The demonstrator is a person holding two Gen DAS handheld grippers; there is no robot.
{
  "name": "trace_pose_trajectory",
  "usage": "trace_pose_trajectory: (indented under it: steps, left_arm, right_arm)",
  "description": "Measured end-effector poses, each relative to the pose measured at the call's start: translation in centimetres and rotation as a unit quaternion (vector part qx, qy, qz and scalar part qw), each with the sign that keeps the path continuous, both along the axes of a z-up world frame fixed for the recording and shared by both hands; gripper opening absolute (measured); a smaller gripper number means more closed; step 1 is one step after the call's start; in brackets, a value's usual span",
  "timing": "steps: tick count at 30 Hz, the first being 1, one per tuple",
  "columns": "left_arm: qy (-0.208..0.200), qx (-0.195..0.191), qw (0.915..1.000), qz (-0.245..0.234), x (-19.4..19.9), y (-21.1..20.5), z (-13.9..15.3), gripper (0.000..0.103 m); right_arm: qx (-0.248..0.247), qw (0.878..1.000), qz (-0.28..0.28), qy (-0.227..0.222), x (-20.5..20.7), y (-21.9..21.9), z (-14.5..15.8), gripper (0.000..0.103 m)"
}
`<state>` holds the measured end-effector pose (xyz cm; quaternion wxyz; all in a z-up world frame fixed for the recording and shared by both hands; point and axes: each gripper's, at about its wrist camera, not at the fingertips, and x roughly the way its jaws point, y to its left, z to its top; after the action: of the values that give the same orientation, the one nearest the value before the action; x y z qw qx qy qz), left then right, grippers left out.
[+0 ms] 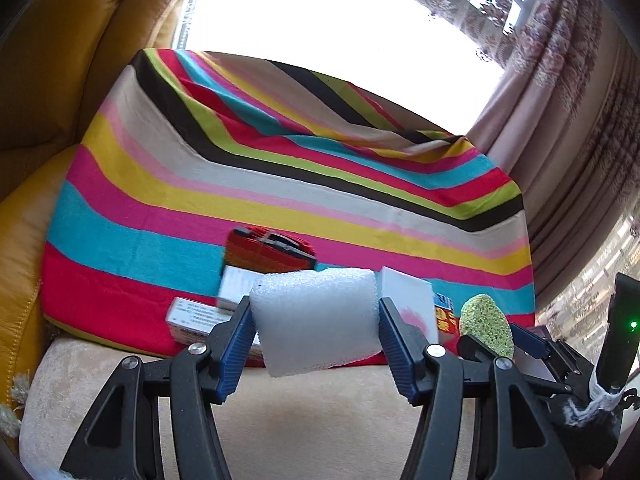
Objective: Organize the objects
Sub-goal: 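Carry the foam block and sponge to the purple box and release both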
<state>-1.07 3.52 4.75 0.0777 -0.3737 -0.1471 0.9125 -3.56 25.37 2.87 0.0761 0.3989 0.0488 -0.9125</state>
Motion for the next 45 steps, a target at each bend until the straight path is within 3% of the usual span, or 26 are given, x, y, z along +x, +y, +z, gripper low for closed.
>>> trace_pose_trajectory:
  steps: [23,40,45]
  left_arm:
    - [-0.012,-0.049,0.9891,-0.139,1.8,14.6,0.6,0.061]
    - [-0.035,-0.037,0.9639,-0.261,2.2,25.3,-0.1,0.061]
    - [-0.041,-0.028,0.9475,-0.316,3.2,27.8,-0.2,0.061]
  right_arm:
    - [-0.069,0.991,-0.111,0.011,5.8,12.6,1.2,0.084]
    - [-0.054,0.967,-0.250,-0.011,9.7,25.3,-0.5,0.084]
    - [-0.050,0.961,-0.273,-0.008,10.2,27.3,-0.3,0.084]
